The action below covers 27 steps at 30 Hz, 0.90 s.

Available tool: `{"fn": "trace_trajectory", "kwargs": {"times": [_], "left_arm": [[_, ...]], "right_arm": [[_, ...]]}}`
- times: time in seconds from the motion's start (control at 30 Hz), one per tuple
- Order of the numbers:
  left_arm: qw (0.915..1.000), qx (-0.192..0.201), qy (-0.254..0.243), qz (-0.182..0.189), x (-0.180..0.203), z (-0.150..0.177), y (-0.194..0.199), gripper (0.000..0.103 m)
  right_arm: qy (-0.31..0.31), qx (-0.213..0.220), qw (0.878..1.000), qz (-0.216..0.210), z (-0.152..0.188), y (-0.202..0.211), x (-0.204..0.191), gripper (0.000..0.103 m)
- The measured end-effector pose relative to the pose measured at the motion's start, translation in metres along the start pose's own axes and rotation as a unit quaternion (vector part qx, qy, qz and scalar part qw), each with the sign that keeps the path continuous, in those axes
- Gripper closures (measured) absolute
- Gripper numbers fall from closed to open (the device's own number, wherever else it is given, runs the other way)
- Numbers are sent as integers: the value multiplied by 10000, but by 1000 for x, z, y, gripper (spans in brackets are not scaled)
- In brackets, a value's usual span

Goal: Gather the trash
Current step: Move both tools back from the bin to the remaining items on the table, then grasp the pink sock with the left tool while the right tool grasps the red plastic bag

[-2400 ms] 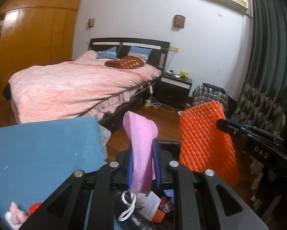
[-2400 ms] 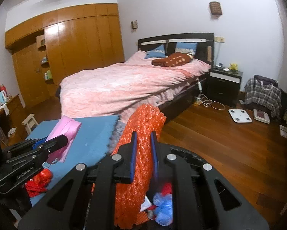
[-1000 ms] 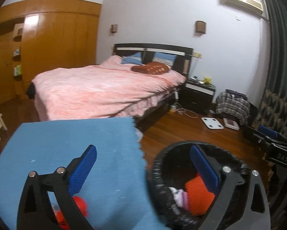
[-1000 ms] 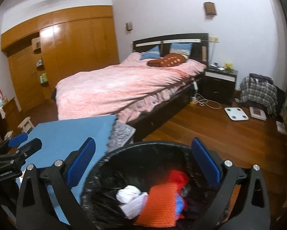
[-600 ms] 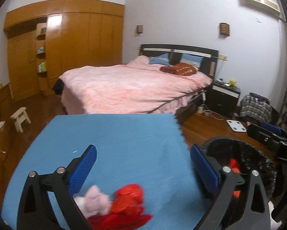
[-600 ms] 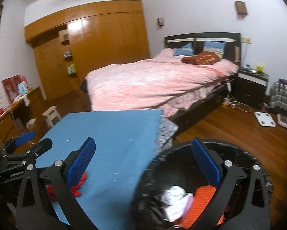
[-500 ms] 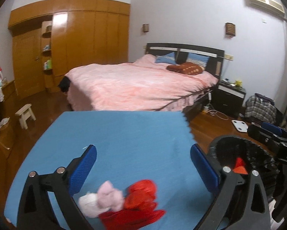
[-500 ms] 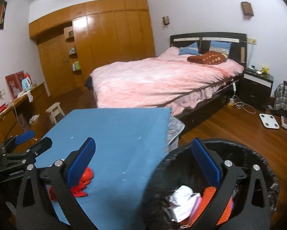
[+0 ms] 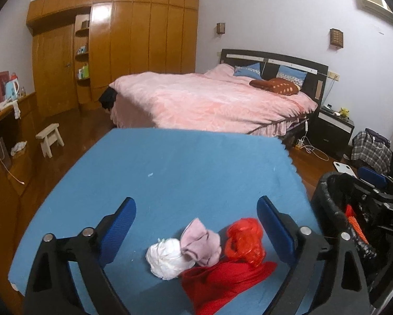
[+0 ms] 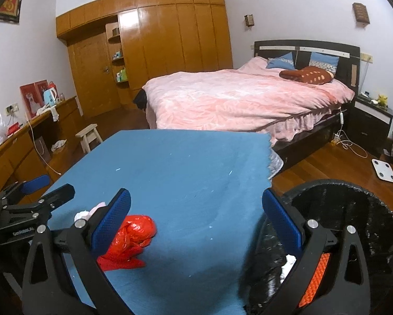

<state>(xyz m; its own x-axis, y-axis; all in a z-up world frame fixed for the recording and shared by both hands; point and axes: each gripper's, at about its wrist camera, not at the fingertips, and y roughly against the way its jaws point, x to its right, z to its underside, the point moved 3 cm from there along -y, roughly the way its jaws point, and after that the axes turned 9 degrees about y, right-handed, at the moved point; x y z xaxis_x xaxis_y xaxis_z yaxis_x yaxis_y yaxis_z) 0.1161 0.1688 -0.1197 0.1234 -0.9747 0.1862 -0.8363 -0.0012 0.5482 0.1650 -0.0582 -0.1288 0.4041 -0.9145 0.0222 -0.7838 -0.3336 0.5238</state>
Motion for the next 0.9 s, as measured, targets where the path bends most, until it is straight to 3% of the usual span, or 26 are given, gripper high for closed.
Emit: {"fn": "trace_trajectory", "kwargs": {"times": [0.17, 0.5, 0.6, 0.67, 0.9], "left_arm": [[9995, -298, 71, 52, -9, 14, -17, 24], [9971, -731, 140, 187, -10, 34, -45, 35], [9958, -880, 124, 204, -9, 41, -54, 43], [9953, -929, 135, 219, -10, 43, -57, 55], [9954, -894, 108, 328, -8, 40, -56, 80]], "right_arm": [[47, -108, 9999, -8, 6, -9, -6, 5], [189, -301, 9994, -31, 16, -19, -18, 5], [200, -320, 9993, -20, 17, -20, -18, 5], [204, -346, 9992, -11, 18, -22, -17, 5], [196, -439, 9988, -32, 19, -27, -16, 5]]}}
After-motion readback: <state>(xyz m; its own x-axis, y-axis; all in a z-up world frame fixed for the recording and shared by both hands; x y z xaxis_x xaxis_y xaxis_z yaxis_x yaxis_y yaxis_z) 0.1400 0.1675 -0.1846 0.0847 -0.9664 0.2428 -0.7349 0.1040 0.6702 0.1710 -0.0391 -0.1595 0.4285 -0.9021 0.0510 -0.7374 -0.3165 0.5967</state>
